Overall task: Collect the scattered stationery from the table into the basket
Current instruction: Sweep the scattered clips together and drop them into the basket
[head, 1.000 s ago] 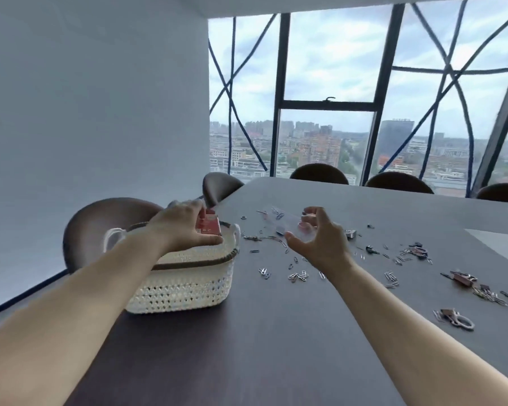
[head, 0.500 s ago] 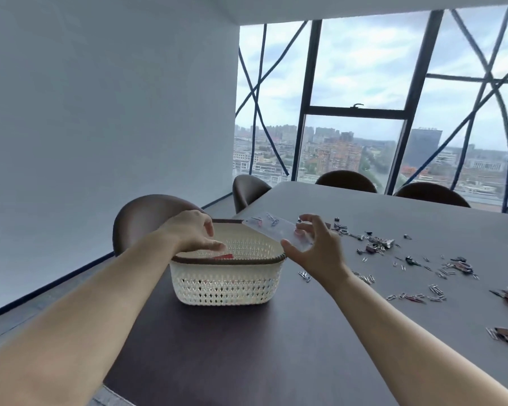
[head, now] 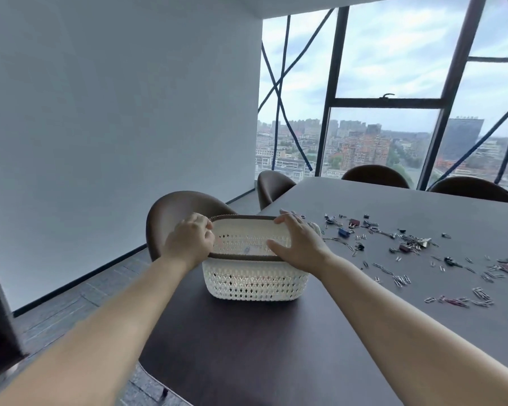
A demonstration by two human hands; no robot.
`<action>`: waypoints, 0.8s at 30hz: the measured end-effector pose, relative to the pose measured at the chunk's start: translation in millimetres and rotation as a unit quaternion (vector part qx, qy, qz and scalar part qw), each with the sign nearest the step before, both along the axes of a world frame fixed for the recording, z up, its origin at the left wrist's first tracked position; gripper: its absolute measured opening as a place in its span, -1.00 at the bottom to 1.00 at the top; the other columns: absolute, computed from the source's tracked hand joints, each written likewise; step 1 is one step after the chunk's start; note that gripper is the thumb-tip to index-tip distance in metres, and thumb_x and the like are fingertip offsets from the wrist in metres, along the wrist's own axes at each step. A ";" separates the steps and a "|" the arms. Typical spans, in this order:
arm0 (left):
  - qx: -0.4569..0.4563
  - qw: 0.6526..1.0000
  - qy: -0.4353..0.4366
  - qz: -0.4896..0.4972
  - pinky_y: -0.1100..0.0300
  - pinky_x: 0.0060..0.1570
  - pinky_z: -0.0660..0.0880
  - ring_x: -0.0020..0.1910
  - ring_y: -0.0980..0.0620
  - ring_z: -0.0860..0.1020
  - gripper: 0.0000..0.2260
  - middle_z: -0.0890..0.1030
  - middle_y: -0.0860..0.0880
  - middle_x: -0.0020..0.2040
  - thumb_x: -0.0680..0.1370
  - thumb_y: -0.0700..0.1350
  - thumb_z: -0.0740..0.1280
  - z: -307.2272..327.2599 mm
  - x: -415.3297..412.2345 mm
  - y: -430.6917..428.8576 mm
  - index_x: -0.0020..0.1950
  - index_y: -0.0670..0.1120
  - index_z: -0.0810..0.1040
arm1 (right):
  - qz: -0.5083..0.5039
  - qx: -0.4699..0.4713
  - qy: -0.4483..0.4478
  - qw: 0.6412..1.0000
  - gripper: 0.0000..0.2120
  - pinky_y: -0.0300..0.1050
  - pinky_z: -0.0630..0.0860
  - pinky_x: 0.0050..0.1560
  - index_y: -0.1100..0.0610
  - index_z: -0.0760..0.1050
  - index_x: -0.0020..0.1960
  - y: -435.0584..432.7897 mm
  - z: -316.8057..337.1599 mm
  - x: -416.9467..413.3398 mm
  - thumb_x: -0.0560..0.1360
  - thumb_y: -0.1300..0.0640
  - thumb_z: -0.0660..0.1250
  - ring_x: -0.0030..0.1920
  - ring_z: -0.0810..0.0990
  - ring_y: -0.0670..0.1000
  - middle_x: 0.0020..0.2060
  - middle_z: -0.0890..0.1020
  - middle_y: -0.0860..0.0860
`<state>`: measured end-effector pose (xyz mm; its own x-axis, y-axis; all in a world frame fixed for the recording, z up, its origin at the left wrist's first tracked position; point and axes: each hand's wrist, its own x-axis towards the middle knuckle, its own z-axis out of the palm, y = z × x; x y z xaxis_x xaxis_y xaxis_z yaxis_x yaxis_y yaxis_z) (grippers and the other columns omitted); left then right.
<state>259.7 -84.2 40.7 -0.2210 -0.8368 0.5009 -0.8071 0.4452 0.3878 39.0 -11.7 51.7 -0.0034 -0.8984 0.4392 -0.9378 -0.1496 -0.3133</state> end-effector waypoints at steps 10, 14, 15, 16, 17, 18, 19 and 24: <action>-0.137 0.984 -0.087 -0.074 0.08 0.13 0.38 0.17 -0.05 0.46 -0.77 0.56 -0.04 0.15 0.52 -0.03 0.27 22.4 -67.1 47.2 0.12 -0.09 0.52 | -0.059 -0.081 -0.088 0.991 -0.75 -0.16 0.40 -0.01 0.10 0.45 0.15 57.0 -11.1 -62.8 0.51 0.03 0.28 0.11 0.53 0.02 0.08 0.58 0.00; -0.134 0.968 -0.095 -0.189 0.09 0.11 0.40 0.12 -0.04 0.52 -0.82 0.60 -0.02 0.09 0.51 -0.06 0.28 6.6 -133.0 79.8 0.07 -0.08 0.55 | -0.136 -0.070 -0.120 0.981 -0.81 -0.19 0.40 -0.09 0.13 0.48 0.08 108.5 -40.2 -124.2 0.49 0.09 0.30 -0.05 0.56 0.00 -0.11 0.55 -0.07; -0.134 0.962 -0.100 -0.214 0.09 0.08 0.41 0.08 -0.05 0.54 -0.84 0.62 -0.02 0.05 0.50 -0.07 0.29 -0.3 -149.2 86.4 0.03 -0.08 0.56 | -0.159 -0.061 -0.120 0.978 -0.82 -0.17 0.44 -0.08 0.13 0.48 0.06 122.4 -48.7 -140.4 0.49 0.09 0.31 -0.06 0.57 0.02 -0.13 0.55 -0.07; -0.139 0.956 -0.109 -0.236 0.09 0.05 0.42 0.04 -0.06 0.56 -0.86 0.63 -0.01 0.00 0.48 -0.08 0.29 -7.5 -164.4 93.4 -0.02 -0.08 0.58 | -0.182 -0.050 -0.118 0.975 -0.82 -0.15 0.46 -0.06 0.13 0.48 0.06 136.6 -57.2 -156.4 0.49 0.10 0.31 -0.06 0.58 0.03 -0.14 0.56 -0.07; -0.149 0.947 -0.123 -0.258 0.10 0.04 0.41 0.00 -0.06 0.58 -0.88 0.64 0.00 -0.05 0.46 -0.09 0.29 -14.3 -178.9 99.9 -0.08 -0.06 0.59 | -0.207 -0.038 -0.116 0.971 -0.82 -0.13 0.47 -0.03 0.12 0.49 0.06 151.4 -64.6 -171.1 0.49 0.09 0.31 -0.05 0.58 0.03 -0.13 0.58 -0.05; -0.167 0.936 -0.135 -0.279 0.11 0.03 0.39 -0.05 -0.04 0.59 -0.86 0.64 0.02 -0.10 0.44 -0.08 0.25 -21.7 -193.7 106.0 -0.14 -0.05 0.60 | -0.231 -0.025 -0.113 0.966 -0.81 -0.12 0.47 0.00 0.12 0.49 0.07 165.8 -71.7 -185.5 0.48 0.09 0.31 -0.02 0.58 0.03 -0.09 0.60 -0.03; -0.178 0.927 -0.148 -0.296 0.14 0.03 0.36 -0.09 -0.02 0.60 -0.82 0.64 0.05 -0.13 0.41 -0.05 0.21 -28.7 -208.1 111.7 -0.18 -0.02 0.60 | -0.253 -0.013 -0.104 0.962 -0.79 -0.11 0.46 0.05 0.12 0.49 0.09 179.6 -78.4 -199.2 0.48 0.08 0.30 0.03 0.57 0.05 -0.04 0.61 0.00; -0.027 0.918 -0.186 -0.348 0.09 0.32 0.28 0.35 -0.04 0.36 -0.61 0.43 0.00 0.34 0.53 0.07 0.18 -66.5 -283.9 134.1 0.31 -0.04 0.44 | -0.399 0.082 -0.028 0.913 -0.53 -0.05 0.24 0.34 0.10 0.35 0.35 235.6 -100.1 -255.5 0.50 -0.05 0.27 0.38 0.31 0.10 0.35 0.41 0.07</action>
